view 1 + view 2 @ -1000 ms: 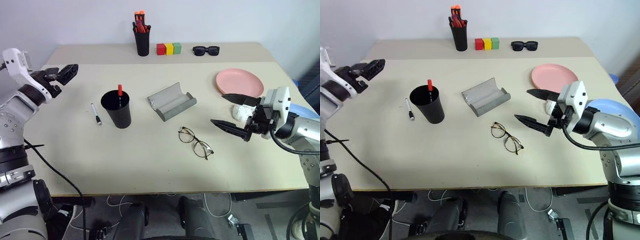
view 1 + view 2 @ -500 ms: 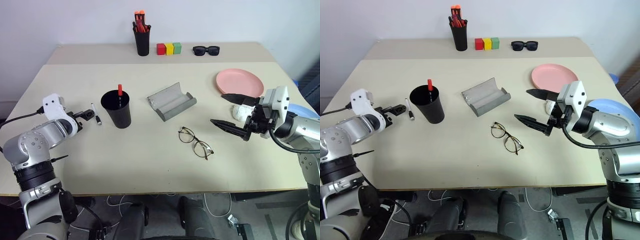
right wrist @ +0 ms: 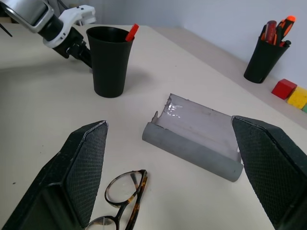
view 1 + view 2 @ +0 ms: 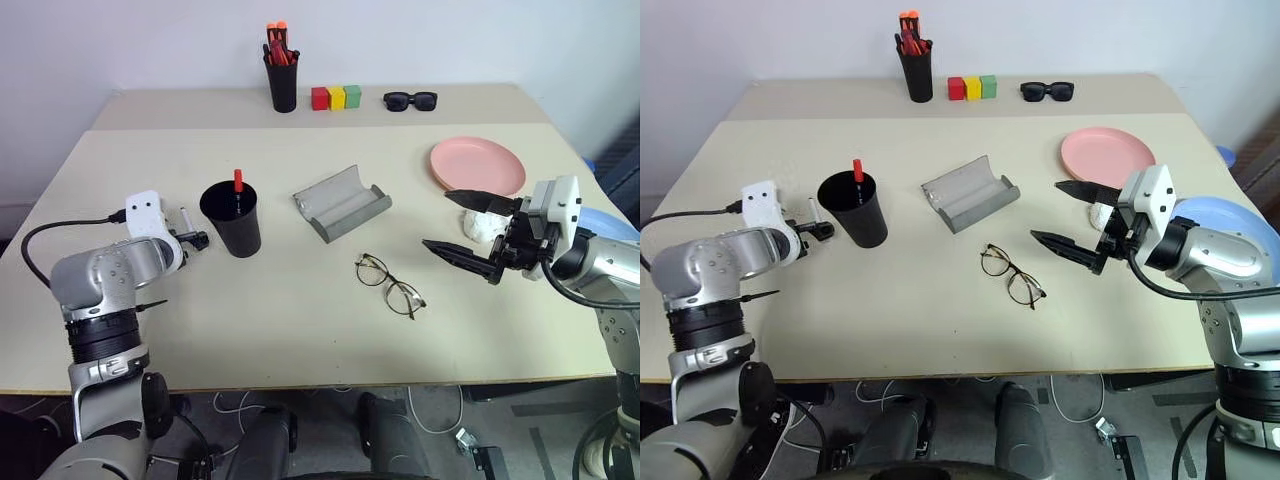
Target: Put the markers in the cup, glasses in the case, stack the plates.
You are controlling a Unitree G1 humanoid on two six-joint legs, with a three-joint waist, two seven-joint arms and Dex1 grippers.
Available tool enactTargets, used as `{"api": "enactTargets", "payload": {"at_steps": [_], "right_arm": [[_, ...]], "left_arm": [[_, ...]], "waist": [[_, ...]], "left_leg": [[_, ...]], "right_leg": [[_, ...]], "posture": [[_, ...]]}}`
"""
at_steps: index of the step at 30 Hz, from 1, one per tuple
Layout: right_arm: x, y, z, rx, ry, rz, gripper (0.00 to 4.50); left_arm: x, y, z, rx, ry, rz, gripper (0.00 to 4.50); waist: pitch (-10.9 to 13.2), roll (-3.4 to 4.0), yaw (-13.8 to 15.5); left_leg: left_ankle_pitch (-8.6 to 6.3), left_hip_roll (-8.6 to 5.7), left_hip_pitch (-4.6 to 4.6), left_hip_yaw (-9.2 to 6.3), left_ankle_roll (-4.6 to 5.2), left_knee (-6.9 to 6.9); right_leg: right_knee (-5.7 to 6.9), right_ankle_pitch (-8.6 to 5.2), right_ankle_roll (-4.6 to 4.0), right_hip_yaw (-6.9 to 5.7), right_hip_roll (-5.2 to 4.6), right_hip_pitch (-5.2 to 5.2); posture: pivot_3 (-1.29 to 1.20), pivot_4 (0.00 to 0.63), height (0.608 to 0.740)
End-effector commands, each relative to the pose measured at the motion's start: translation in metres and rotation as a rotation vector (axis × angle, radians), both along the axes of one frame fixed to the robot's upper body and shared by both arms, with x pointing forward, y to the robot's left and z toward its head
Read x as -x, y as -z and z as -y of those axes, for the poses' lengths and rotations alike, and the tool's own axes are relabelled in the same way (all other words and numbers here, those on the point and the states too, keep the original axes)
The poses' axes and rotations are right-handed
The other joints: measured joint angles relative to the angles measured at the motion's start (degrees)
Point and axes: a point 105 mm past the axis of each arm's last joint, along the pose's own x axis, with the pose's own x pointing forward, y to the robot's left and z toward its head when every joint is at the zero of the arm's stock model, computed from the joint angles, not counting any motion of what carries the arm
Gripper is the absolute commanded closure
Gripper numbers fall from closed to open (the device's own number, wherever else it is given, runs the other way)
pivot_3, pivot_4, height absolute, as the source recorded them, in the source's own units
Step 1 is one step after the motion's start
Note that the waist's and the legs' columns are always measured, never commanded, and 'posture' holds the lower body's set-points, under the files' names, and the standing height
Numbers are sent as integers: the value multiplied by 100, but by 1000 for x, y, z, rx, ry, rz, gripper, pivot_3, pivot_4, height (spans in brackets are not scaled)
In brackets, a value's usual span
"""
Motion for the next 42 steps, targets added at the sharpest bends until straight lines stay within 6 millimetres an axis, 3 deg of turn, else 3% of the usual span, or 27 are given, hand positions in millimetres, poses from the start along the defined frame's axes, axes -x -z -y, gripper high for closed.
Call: {"api": "enactTargets", "payload": {"at_steps": [1,5,8,10,15,16,21,23,26,29,32,37,42], "right_arm": [[6,-12,0,-7,-4,56,290],[6,-12,0,-5,-1,55,290],[6,-12,0,-2,0,55,290],[5,-12,1,1,2,56,290],[5,-12,0,7,0,56,290],[4,-12,0,7,0,56,290],[4,-12,-1,7,-2,58,290],[4,-13,-1,6,-3,58,290],[3,-12,-1,7,-2,58,290],[3,-12,-1,7,-2,58,290],[3,-12,-1,7,1,56,290],[2,-13,-1,5,-3,58,290],[1,-14,-2,5,-2,60,290]], "left_arm": [[4,7,0,56,-39,-81,12],[2,6,5,25,-34,-92,12],[1,6,4,12,-43,-78,814],[5,10,3,31,-58,-130,1641],[4,7,1,27,-57,-99,4323],[5,7,-1,11,-58,-108,4471],[4,1,-3,4,-44,-57,4471],[-4,-12,0,29,12,77,4471],[-13,-46,-3,165,58,352,4471],[-12,-92,-17,-34,107,679,4471],[-4,-121,-19,-92,145,899,4471],[8,-141,-7,-200,239,1098,4471],[10,-128,31,-44,374,1094,4471]], "waist": [[-1,1,3],[-2,3,1],[-2,4,3],[-2,4,9],[-3,5,25],[-3,5,25],[-3,5,20],[-3,5,14],[-1,1,16],[0,0,2],[-1,1,6],[-1,1,39],[-1,1,99]], "left_leg": [[0,0,1,1,0,0],[0,-1,1,1,0,0],[0,-1,2,1,0,0],[0,-1,2,1,-1,0],[0,-3,3,1,-1,2],[1,-3,5,1,-1,2],[1,-3,6,0,-2,1],[1,-3,6,0,-2,1],[2,-1,3,0,-4,1],[6,0,-3,-1,-13,0],[16,1,-4,4,-29,-6],[10,-1,-5,4,-19,-3],[10,-1,-5,5,-17,3]], "right_leg": [[1,0,0,0,0,0],[-1,0,1,0,0,3],[-1,0,1,0,0,3],[-1,0,1,0,0,3],[-4,0,1,0,-3,8],[-4,0,1,0,-2,9],[-3,0,1,0,-3,10],[-3,0,1,0,-3,10],[-4,0,1,-1,-2,8],[-7,0,0,-1,-3,3],[-9,0,-3,1,-3,-4],[-18,0,-3,1,-5,4],[-18,0,-2,1,-5,8]], "posture": [[0,150,740],[0,150,740],[0,150,740],[0,150,740],[0,150,740],[0,150,740],[0,150,740],[0,150,740],[0,150,740],[0,150,740],[0,150,740],[0,150,740],[0,150,740]]}}
